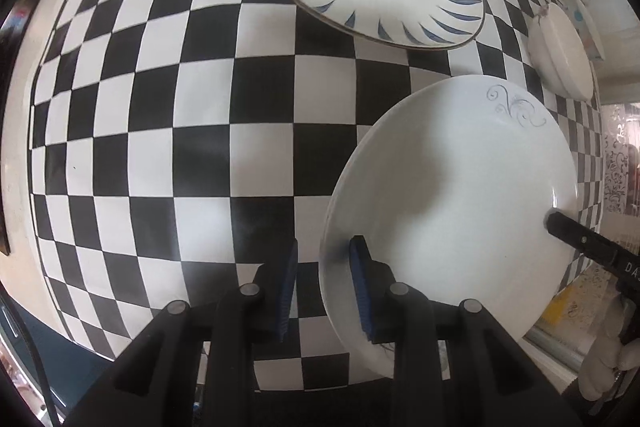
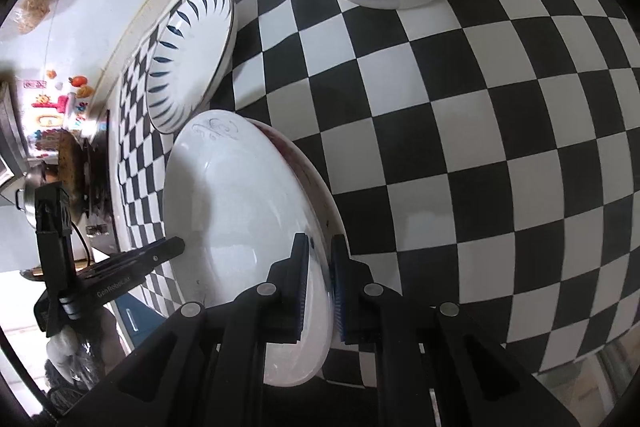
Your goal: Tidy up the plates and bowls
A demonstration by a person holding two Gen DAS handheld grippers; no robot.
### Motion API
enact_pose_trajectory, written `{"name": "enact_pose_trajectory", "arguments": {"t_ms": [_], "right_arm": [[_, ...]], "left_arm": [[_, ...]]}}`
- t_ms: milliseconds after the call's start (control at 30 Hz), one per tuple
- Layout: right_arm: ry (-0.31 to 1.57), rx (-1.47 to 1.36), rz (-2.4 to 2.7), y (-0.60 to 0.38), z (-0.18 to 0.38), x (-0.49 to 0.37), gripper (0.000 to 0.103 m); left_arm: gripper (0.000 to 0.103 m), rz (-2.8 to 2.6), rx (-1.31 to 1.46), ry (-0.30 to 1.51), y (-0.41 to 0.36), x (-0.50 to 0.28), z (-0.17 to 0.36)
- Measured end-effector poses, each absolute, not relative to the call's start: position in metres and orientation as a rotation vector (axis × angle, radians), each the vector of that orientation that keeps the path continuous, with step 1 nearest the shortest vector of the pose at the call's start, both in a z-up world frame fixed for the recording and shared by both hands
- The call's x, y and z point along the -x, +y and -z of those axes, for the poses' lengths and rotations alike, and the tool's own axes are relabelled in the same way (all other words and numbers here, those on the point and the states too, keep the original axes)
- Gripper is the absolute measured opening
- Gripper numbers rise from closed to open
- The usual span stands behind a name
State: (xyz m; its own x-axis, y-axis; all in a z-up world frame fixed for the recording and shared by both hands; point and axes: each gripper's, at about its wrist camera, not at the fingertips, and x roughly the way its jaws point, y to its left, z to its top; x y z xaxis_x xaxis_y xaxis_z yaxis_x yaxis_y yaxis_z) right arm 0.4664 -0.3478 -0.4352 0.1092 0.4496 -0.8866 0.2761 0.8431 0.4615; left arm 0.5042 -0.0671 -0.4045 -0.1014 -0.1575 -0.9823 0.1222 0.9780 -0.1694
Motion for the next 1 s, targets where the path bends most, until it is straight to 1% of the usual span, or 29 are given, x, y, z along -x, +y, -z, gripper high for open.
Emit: {"name": "enact_pose_trajectory", "arguments": {"t_ms": [333,467,700,1000], "right_arm": [[1.576,-0.467,-0.105,-0.335,0.431,-0.476,0.013],[1.578,-0.468,-0.113,-0.336,0.432,-0.476,0.013],[1.605,-0.325,-0.093,-0.323,0.433,-0.481,0.015],[1.585,-0.399,-0.070,-0.331,0.433,-0.472,0.015]], "left_arm": [[0.024,0.249,0.010,1.663,-0.070,-0.496,0.411],[0.024,0.265,-0.014,1.663,-0.075,-0.495,0.414],[0.024,0.265,-0.030,1.670,-0.079,-0.495,0.418],[0.025,0.271,-0.013,1.660,-0.075,-0.498,0.402]]}}
